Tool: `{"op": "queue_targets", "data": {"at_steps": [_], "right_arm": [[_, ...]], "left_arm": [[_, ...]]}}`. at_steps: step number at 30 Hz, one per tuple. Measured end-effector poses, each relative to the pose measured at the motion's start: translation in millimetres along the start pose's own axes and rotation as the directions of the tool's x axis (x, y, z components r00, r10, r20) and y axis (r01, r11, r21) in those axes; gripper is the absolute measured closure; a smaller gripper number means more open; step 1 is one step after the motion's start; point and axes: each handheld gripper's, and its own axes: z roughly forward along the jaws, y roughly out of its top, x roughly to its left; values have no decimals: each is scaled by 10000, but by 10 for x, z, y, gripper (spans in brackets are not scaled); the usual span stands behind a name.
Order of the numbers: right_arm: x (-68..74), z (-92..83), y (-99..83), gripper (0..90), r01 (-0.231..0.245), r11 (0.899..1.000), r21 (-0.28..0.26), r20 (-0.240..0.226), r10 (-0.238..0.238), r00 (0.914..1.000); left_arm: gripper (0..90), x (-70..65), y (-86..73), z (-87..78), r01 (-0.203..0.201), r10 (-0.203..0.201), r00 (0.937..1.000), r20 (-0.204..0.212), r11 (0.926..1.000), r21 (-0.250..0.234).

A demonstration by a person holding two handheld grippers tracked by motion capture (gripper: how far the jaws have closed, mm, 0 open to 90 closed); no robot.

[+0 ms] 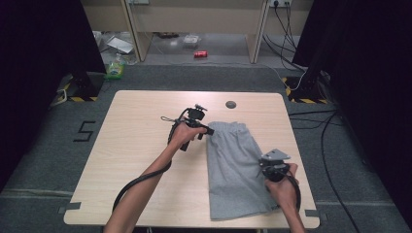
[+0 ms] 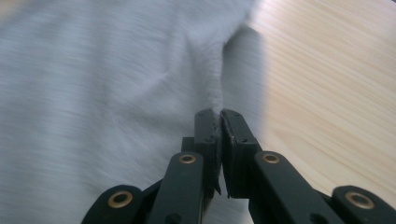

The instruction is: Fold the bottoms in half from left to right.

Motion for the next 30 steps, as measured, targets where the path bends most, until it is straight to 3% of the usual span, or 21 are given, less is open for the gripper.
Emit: {"op": "queue_targets", "data": {"at_steps": [2, 3, 5, 7, 8, 10, 11, 15, 18, 20, 23, 24, 27, 30], "right_arm": [[-157, 40, -119, 842, -514, 9983, 270, 206, 509, 9985], [-157, 40, -119, 842, -514, 9983, 270, 206, 509, 9985], [-244, 72, -222, 763, -956, 9942, 486, 417, 936, 9947], [-272, 6, -244, 654, -1638, 9865, -33, 40, 1638, 9865], [-272, 6, -244, 654, -1638, 9865, -33, 40, 1638, 9865], [-222, -76, -211, 620, -1520, 9876, -390, 1, 1521, 9884], [-142, -116, -201, 601, -1091, 9932, -395, 30, 1093, 9940], [-41, -89, -228, 587, -581, 9983, -86, 77, 582, 9983], [-6, -48, -241, 561, -581, 9983, 42, 131, 581, 9982], [21, -70, -214, 538, -601, 9980, -190, 59, 603, 9982], [124, -133, -146, 519, -577, 9961, -666, -277, 560, 9980], [217, -156, -107, 511, -401, 9955, -859, -528, 356, 9980], [308, -158, -69, 498, -256, 9948, -983, -794, 178, 9967], [494, -164, -6, 486, -126, 9934, -1136, -1600, -57, 9871]], "left_arm": [[482, 14, -6, 12, 81, -81, 10000, -49, 10000, 11], [482, 15, -13, 23, 112, -112, 9999, -43, 9999, 5], [477, 17, -29, 47, 106, -106, 9999, 1, 9999, 37], [472, 25, -44, 73, 130, -131, 9999, 15, 9999, 77], [472, 29, -49, 85, 168, -168, 9999, 6, 9998, 70], [471, 31, -57, 101, 215, -215, 9998, -14, 9997, 67], [470, 27, -60, 107, 206, -206, 9998, -42, 9998, 73], [466, -10, -60, 114, 143, -142, 9998, -111, 9999, 30], [466, -37, -57, 140, 85, -85, 9998, -182, 10000, -8], [473, -50, -60, 177, 12, -11, 9996, -290, 10000, 20], [499, -74, -69, 225, 22, -21, 9993, -369, 10000, 38], [513, -98, -68, 245, -53, 54, 9988, -478, 10000, 32], [528, -118, -65, 271, -203, 208, 9974, -685, 9998, 88], [563, -148, -56, 321, -455, 460, 9936, -1036, 9989, 71]]}}
